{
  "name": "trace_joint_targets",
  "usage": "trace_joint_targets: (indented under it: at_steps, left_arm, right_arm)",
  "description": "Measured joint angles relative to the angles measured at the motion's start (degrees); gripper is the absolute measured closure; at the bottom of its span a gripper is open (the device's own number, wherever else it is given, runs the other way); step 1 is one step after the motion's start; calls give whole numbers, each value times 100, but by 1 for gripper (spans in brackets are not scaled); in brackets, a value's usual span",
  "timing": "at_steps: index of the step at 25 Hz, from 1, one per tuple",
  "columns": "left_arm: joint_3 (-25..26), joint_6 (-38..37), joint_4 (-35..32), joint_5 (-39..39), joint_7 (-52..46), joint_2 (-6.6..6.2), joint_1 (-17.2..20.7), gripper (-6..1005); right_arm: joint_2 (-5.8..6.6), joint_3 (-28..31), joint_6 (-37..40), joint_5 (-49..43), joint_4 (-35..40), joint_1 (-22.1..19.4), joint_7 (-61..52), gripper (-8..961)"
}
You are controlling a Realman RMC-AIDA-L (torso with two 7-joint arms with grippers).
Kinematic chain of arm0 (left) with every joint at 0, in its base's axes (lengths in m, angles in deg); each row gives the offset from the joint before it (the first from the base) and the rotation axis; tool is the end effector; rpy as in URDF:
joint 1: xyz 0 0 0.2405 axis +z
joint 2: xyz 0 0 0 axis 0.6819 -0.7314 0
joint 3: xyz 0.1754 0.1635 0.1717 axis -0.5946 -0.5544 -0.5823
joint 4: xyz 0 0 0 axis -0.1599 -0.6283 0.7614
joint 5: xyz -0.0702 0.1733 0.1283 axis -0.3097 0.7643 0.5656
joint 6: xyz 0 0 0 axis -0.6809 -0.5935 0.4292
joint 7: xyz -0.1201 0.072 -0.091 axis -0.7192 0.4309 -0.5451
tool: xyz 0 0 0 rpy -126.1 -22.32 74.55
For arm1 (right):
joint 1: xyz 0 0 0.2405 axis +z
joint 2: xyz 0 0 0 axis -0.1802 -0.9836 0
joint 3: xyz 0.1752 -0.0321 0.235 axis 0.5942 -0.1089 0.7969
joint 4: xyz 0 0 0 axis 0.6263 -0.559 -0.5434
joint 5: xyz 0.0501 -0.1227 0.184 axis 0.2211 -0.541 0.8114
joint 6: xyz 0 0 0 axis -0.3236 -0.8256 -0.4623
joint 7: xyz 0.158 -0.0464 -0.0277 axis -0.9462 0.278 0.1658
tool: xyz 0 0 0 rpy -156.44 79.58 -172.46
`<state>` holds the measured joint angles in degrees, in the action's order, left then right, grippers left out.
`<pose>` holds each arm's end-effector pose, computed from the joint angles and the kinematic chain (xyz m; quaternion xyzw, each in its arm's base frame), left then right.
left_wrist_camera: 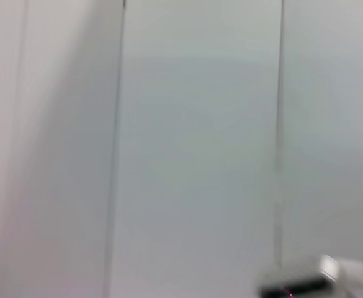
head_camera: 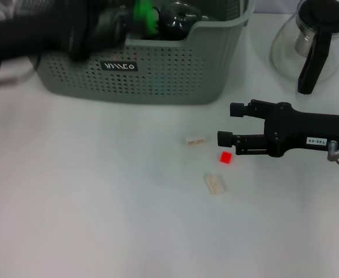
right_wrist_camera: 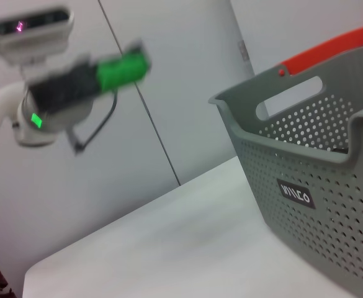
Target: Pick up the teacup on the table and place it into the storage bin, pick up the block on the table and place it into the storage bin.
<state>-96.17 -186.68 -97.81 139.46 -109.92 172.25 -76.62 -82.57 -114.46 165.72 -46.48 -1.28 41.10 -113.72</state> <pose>-0.2329 0.3644 0.0416 -0.8970 -0.0829 -0.4193 0.1132 0.2690 0.3535 -0.0761 -0.9299 0.2411 0.2726 0.0536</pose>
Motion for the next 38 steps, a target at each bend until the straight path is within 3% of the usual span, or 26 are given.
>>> trace_joint_targets:
  at_steps: [4,7,11,15,19,26,30,31,34,38]
  left_arm:
    - [-82,1263,-345,-74,-1133,-37,-529,564]
    - [-675,2881,-430,306,-2083,-211,-857,561]
    - [-1660,4306,-430,1226,-2929,-406,-1059,556]
    - [-2074,4864,-453,2146,-3267,-307,-1134,552]
    - [-2111,5080,-501,2489,-3429,-149,-1146,547]
    - [-1857,4959,-950,2218,-3788,-89,-942,539]
    - [-1582,4588,-1387,1373,-3551,39,-446,354]
    - [-1371,4000,-1448,439,-2906,91,-43,308]
    - [-1056,2837,-1129,-635,-1571,121,490,232]
    - [-581,1389,-509,-830,139,171,957,157]
  right_arm:
    - [-12,1,-32,0,0,29,0,7]
    - [-18,0,-28,0,3,45,0,7]
    - [-24,0,-25,0,5,53,8,7]
    - [-27,1,-38,3,0,59,34,7]
    - [-32,1,-40,16,0,86,31,7]
    - [-32,1,-42,19,4,111,4,5]
    - [-32,1,-43,20,1,109,3,5]
    - [-33,0,-42,19,-1,104,4,5]
    - [-29,5,-48,19,0,90,7,6]
    - [-22,17,-97,18,0,100,10,6]
